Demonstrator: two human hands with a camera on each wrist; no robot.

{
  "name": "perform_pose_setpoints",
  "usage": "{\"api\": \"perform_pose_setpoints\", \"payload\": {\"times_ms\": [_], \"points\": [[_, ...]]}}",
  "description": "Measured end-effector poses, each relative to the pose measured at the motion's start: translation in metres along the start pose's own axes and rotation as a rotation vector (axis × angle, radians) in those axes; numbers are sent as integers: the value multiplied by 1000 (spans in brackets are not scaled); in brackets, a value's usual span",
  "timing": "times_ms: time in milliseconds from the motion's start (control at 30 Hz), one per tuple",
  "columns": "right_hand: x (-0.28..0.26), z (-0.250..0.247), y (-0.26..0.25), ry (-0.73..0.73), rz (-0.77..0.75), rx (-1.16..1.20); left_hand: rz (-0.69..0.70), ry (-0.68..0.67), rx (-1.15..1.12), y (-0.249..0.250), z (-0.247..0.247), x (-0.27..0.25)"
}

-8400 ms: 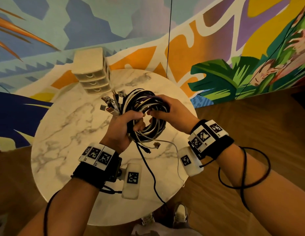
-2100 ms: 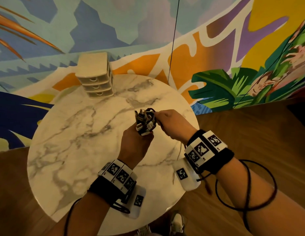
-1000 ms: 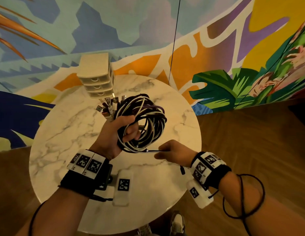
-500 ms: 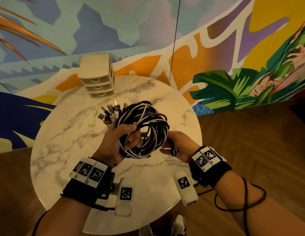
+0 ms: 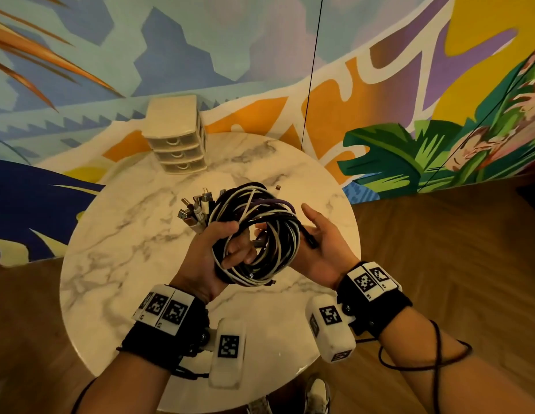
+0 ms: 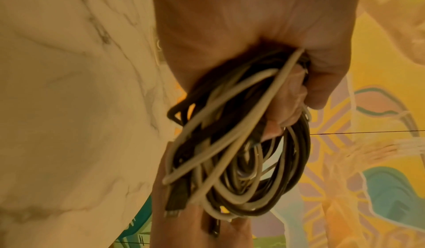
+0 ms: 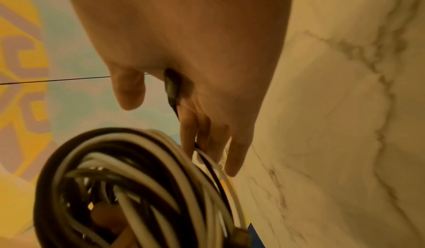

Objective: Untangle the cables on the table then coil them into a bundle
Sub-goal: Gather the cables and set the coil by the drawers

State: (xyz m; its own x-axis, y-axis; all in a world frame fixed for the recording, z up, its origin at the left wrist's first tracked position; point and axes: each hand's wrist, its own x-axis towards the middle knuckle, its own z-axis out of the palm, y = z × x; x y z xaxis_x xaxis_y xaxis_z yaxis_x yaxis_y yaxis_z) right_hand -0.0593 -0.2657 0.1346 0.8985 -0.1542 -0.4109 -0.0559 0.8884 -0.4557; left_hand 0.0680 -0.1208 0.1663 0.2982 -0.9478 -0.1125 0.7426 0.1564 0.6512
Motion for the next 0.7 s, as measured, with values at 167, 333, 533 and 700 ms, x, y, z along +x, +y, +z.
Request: {"api": "perform_pose_setpoints", "payload": {"times_ms": [167,333,533,700], "points": [[4,-5,3,-35,-40,97,38,-18,-73,6,-7,4],[11,-4,2,-55,-101,93,45,-22,-101,6,-8,5],[21,15,6,121,-171,-247,18,-20,-134,-1,-5,6],[22,22,-1,131,-116,-332,-4,-22,-99,-6,-2,8]]}}
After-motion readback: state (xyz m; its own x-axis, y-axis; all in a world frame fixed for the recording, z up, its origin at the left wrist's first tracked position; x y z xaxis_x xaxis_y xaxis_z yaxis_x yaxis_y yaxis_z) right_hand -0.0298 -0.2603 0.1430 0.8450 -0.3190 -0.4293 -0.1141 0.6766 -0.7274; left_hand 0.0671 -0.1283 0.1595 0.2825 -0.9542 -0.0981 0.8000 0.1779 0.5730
